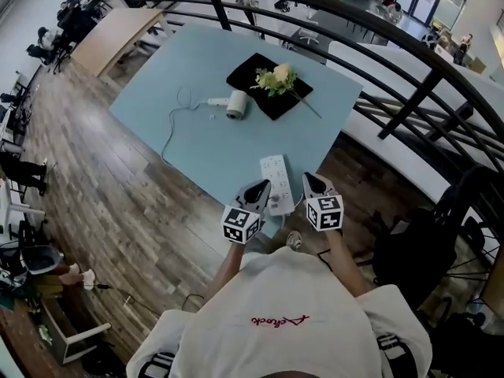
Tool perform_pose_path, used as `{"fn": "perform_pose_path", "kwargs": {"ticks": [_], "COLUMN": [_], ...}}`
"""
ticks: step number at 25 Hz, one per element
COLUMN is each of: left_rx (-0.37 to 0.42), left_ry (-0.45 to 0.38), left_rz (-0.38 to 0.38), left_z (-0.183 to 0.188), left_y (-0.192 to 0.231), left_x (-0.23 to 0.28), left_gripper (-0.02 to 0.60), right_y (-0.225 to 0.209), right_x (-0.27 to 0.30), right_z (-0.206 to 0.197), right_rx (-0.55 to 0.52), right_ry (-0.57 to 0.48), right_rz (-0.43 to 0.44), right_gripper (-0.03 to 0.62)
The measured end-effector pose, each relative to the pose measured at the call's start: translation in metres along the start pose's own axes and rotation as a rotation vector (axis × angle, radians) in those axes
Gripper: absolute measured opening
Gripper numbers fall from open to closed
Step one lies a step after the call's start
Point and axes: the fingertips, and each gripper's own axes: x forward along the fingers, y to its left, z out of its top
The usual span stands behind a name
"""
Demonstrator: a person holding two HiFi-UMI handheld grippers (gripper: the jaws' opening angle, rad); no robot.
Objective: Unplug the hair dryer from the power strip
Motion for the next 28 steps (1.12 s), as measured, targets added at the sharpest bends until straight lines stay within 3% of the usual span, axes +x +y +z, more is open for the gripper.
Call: {"fn": "perform_pose_path", "kwargs": {"ticks": [12,21,28], "left_rx": [0.009,-0.009,-0.018], "left_ry": [0.03,0.105,0.17], "left_rz": [-0.107,-0.245,-0.276], "left_z": [-0.011,-0.056,-0.092], "left_y": [0.025,-0.006,-0.026], "left_x": [-0.012,-0.018,-0.027], "left_gripper": [0.009,0.009,0.01], "right_y": [0.027,0.041,0.046], "right_x": [0.009,0.005,0.001], "right_z": [-0.017,-0.068,-0.106], "right_rx": [0.035,0.076,0.098], "right_ry": [0.044,0.132,0.2], "right_rz": [-0.086,-0.115,-0.106], "right_gripper": [0.017,0.018,0.018]}}
